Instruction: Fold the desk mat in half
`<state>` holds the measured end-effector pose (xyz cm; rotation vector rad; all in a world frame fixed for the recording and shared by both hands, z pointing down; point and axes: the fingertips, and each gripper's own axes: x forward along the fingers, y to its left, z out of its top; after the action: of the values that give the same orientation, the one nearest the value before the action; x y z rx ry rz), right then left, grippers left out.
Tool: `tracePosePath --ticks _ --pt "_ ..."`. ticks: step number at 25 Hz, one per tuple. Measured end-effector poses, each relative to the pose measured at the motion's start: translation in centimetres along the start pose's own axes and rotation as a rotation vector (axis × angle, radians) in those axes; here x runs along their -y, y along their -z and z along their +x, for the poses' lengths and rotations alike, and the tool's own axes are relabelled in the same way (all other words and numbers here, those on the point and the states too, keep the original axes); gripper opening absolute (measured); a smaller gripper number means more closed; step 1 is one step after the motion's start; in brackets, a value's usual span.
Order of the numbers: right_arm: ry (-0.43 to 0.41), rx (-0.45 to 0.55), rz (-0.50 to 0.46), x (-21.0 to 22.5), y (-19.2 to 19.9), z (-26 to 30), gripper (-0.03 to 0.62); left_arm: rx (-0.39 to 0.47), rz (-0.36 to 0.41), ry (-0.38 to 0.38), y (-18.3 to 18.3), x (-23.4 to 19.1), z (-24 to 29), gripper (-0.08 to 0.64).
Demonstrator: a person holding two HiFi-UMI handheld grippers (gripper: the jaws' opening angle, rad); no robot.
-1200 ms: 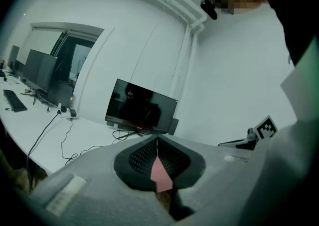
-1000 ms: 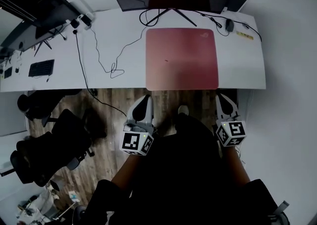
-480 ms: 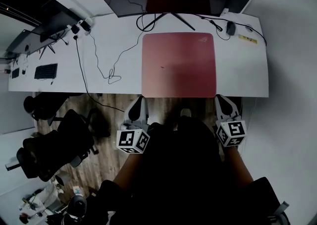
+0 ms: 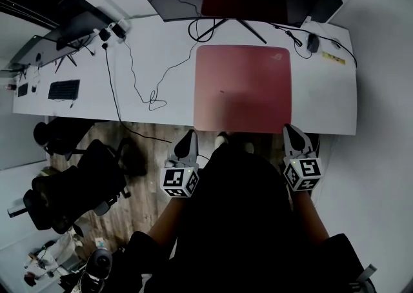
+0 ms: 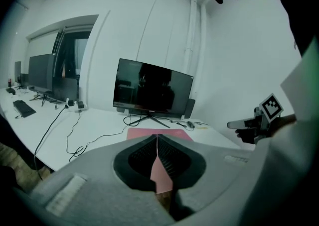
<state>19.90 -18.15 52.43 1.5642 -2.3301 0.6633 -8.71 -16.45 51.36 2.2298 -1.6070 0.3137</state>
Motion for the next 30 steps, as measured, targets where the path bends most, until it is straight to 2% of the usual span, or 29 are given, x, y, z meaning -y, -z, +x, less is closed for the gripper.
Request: tracePosePath --ticks 3,8,13,16,19,23,25,27,30 --pt "0.005 -0.024 -0.007 -0.3 0.3 0.9 -0.002 -0.022 -0.014 -0.004 1.1 -1.2 0.9 0.021" --pt "0.013 -0.065 -0.027 -0.5 1.2 2.7 -0.002 -0.066 -0.103 -0.031 3.8 -3.8 2.1 0.021" --pt "0.026 -0.107 -0.029 0.0 2.4 4.5 -0.002 -0.12 -0.137 -0.048 6.2 -5.7 3.2 0.021" --pt "0.028 -0.143 -0.035 0.3 3.6 5.5 -0.002 -0.17 -0.176 -0.041 8.6 -6.6 3.8 0.023" --pt "0.034 -0.179 -0.045 0.4 4.5 5.9 -0.002 -0.225 -0.252 -0.02 11.4 -7.0 4.8 0.023" --pt "0.044 -0.206 -0.059 0.0 4.8 6.1 -0.002 -0.315 -0.269 0.001 14.8 -7.3 6.1 0.026" --pt "0.045 -0.211 -0.063 -0.2 4.8 6.1 -0.002 -0.364 -0.319 0.005 16.8 -7.7 6.7 0.053" --pt "0.043 -0.213 -0.064 -0.4 4.8 6.1 -0.002 -0.402 -0.376 0.001 18.6 -8.2 7.2 0.111" --pt "0.05 -0.226 -0.065 -0.6 4.9 5.9 -0.002 -0.451 -0.381 0.008 20.5 -8.5 8.0 0.144"
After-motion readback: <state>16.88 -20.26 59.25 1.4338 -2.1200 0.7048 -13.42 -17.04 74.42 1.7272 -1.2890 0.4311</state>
